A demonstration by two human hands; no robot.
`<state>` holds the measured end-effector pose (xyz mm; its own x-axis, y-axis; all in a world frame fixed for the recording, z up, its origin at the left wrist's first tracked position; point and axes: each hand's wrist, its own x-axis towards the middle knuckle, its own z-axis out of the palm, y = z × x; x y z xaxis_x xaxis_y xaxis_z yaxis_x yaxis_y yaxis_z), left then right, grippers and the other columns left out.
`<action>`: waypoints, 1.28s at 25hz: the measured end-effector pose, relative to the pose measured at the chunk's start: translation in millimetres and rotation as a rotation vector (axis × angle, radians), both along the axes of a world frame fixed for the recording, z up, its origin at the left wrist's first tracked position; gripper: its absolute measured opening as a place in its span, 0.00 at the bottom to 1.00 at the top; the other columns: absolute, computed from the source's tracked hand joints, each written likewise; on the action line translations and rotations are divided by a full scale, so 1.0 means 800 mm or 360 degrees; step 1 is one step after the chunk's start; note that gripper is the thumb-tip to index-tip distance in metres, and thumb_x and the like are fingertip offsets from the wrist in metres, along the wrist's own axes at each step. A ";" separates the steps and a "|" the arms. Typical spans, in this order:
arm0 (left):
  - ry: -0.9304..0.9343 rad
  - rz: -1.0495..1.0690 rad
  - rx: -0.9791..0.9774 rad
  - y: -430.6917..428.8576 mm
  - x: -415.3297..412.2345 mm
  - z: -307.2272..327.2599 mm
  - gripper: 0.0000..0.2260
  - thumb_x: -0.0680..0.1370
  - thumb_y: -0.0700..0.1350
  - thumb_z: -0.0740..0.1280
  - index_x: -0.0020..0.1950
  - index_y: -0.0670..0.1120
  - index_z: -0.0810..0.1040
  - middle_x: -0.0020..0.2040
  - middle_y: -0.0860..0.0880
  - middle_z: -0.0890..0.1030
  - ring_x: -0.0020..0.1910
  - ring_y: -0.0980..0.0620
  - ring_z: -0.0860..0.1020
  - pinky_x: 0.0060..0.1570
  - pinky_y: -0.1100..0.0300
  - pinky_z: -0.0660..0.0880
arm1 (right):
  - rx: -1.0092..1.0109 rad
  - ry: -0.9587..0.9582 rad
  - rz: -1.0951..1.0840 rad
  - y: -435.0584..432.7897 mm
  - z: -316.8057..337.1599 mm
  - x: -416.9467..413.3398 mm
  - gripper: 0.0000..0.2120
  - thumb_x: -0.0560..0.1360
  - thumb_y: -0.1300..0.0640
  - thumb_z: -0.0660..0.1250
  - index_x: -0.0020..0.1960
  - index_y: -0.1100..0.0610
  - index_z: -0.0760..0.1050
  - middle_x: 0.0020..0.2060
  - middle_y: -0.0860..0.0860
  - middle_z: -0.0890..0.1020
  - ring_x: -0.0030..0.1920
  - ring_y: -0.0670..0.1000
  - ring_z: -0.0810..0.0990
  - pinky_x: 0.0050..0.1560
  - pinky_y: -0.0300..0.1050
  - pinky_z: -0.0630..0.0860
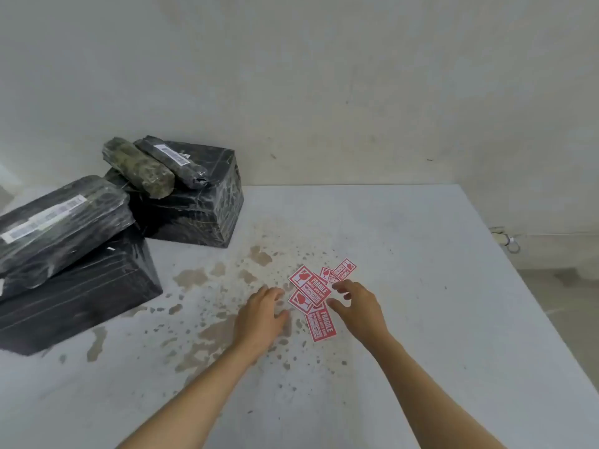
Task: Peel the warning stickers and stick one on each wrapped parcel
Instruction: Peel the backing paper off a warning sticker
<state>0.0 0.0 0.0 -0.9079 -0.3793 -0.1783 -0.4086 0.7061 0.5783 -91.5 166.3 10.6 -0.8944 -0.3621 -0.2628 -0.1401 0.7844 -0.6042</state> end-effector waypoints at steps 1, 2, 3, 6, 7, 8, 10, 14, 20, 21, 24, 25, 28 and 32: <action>-0.0031 -0.0034 0.0010 -0.001 -0.007 -0.004 0.19 0.78 0.49 0.66 0.68 0.49 0.70 0.62 0.53 0.73 0.59 0.55 0.73 0.54 0.61 0.73 | 0.0024 -0.0027 -0.0031 -0.006 -0.005 -0.004 0.19 0.76 0.49 0.66 0.66 0.51 0.71 0.64 0.48 0.75 0.59 0.48 0.76 0.61 0.46 0.74; -0.0020 -0.0036 0.0035 -0.001 -0.014 -0.009 0.20 0.77 0.49 0.66 0.69 0.49 0.69 0.63 0.53 0.72 0.60 0.55 0.72 0.55 0.60 0.73 | 0.0038 -0.0038 -0.0057 -0.012 -0.011 -0.009 0.21 0.76 0.48 0.66 0.67 0.51 0.71 0.65 0.48 0.74 0.61 0.49 0.75 0.62 0.47 0.73; -0.0020 -0.0056 0.0025 -0.001 -0.018 -0.013 0.22 0.77 0.49 0.66 0.70 0.50 0.67 0.64 0.53 0.71 0.61 0.55 0.71 0.57 0.60 0.72 | 0.0065 -0.0042 -0.0052 -0.018 -0.018 -0.011 0.22 0.76 0.47 0.66 0.68 0.51 0.70 0.66 0.49 0.73 0.62 0.49 0.74 0.62 0.47 0.73; -0.0059 -0.0109 -0.0083 -0.001 -0.035 -0.024 0.28 0.78 0.51 0.65 0.75 0.52 0.59 0.69 0.53 0.65 0.67 0.53 0.65 0.62 0.58 0.67 | 0.0206 -0.0019 0.0033 -0.034 -0.034 -0.019 0.26 0.75 0.45 0.66 0.69 0.52 0.65 0.66 0.49 0.70 0.66 0.50 0.68 0.64 0.48 0.70; -0.0082 -0.0126 -0.0162 -0.003 -0.039 -0.027 0.29 0.78 0.52 0.64 0.76 0.52 0.56 0.70 0.53 0.63 0.68 0.52 0.63 0.63 0.56 0.66 | 0.0249 0.0021 0.0062 -0.036 -0.038 -0.022 0.26 0.75 0.45 0.66 0.70 0.52 0.65 0.66 0.49 0.69 0.66 0.50 0.66 0.65 0.47 0.69; -0.0086 -0.0136 -0.0228 -0.004 -0.042 -0.029 0.29 0.78 0.53 0.64 0.76 0.53 0.55 0.70 0.52 0.63 0.69 0.52 0.62 0.64 0.56 0.65 | 0.0268 0.0069 0.0092 -0.037 -0.038 -0.025 0.27 0.75 0.46 0.66 0.70 0.53 0.64 0.66 0.49 0.68 0.66 0.50 0.66 0.64 0.47 0.69; -0.0090 -0.0142 -0.0267 -0.006 -0.052 -0.033 0.29 0.78 0.54 0.64 0.76 0.53 0.56 0.70 0.52 0.63 0.68 0.52 0.62 0.64 0.56 0.64 | 0.0284 0.0105 0.0131 -0.038 -0.043 -0.031 0.26 0.75 0.47 0.67 0.70 0.52 0.65 0.66 0.49 0.67 0.65 0.50 0.65 0.63 0.46 0.70; -0.0092 -0.0151 -0.0163 -0.008 -0.068 -0.037 0.30 0.76 0.54 0.67 0.75 0.52 0.59 0.70 0.52 0.63 0.68 0.52 0.60 0.65 0.56 0.62 | 0.0182 0.0054 0.0084 -0.037 -0.046 -0.048 0.18 0.74 0.52 0.69 0.62 0.53 0.69 0.60 0.47 0.70 0.60 0.47 0.69 0.59 0.41 0.71; 0.0041 -0.0168 0.0124 -0.019 -0.066 -0.042 0.32 0.75 0.50 0.69 0.75 0.49 0.60 0.69 0.53 0.65 0.69 0.54 0.60 0.67 0.58 0.61 | -0.0032 -0.0201 -0.0198 -0.032 -0.042 -0.074 0.10 0.74 0.60 0.68 0.51 0.54 0.68 0.43 0.50 0.76 0.42 0.49 0.76 0.40 0.40 0.73; 0.0073 -0.0179 0.0152 -0.022 -0.066 -0.042 0.30 0.76 0.47 0.69 0.75 0.48 0.61 0.69 0.53 0.66 0.68 0.54 0.61 0.68 0.59 0.61 | -0.0129 -0.0228 -0.0286 -0.030 -0.041 -0.076 0.09 0.75 0.62 0.67 0.52 0.55 0.69 0.40 0.49 0.76 0.40 0.48 0.76 0.38 0.39 0.73; 0.0152 -0.0189 0.0257 -0.030 -0.065 -0.040 0.26 0.77 0.35 0.64 0.73 0.49 0.64 0.68 0.51 0.69 0.67 0.56 0.61 0.68 0.62 0.61 | -0.0333 -0.0250 -0.0529 -0.025 -0.040 -0.080 0.06 0.74 0.64 0.65 0.50 0.56 0.74 0.39 0.50 0.78 0.40 0.50 0.76 0.37 0.38 0.72; 0.0157 -0.0193 0.0273 -0.032 -0.065 -0.039 0.25 0.77 0.33 0.62 0.73 0.49 0.65 0.67 0.51 0.69 0.66 0.56 0.62 0.66 0.63 0.62 | -0.0369 -0.0259 -0.0583 -0.023 -0.041 -0.081 0.05 0.74 0.64 0.65 0.48 0.56 0.75 0.40 0.51 0.79 0.40 0.51 0.77 0.38 0.40 0.72; 0.0158 -0.0187 0.0209 -0.029 -0.068 -0.038 0.21 0.79 0.35 0.60 0.71 0.48 0.67 0.66 0.51 0.71 0.65 0.55 0.65 0.65 0.60 0.66 | -0.0345 -0.0250 -0.0628 -0.015 -0.040 -0.075 0.04 0.74 0.62 0.63 0.42 0.59 0.76 0.39 0.53 0.79 0.38 0.51 0.75 0.36 0.41 0.70; 0.0209 -0.0058 0.0243 -0.016 -0.091 -0.032 0.18 0.81 0.49 0.58 0.71 0.51 0.67 0.65 0.53 0.69 0.65 0.55 0.67 0.63 0.58 0.68 | -0.0091 -0.0321 -0.0082 -0.004 -0.037 -0.068 0.03 0.72 0.60 0.68 0.41 0.55 0.79 0.40 0.50 0.82 0.40 0.48 0.80 0.44 0.40 0.78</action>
<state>-72.9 -12.7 -25.3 -0.9397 -0.3237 -0.1102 -0.2984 0.6188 0.7266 -145.6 163.1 -19.3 -0.8434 -0.3369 -0.4185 0.0274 0.7510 -0.6598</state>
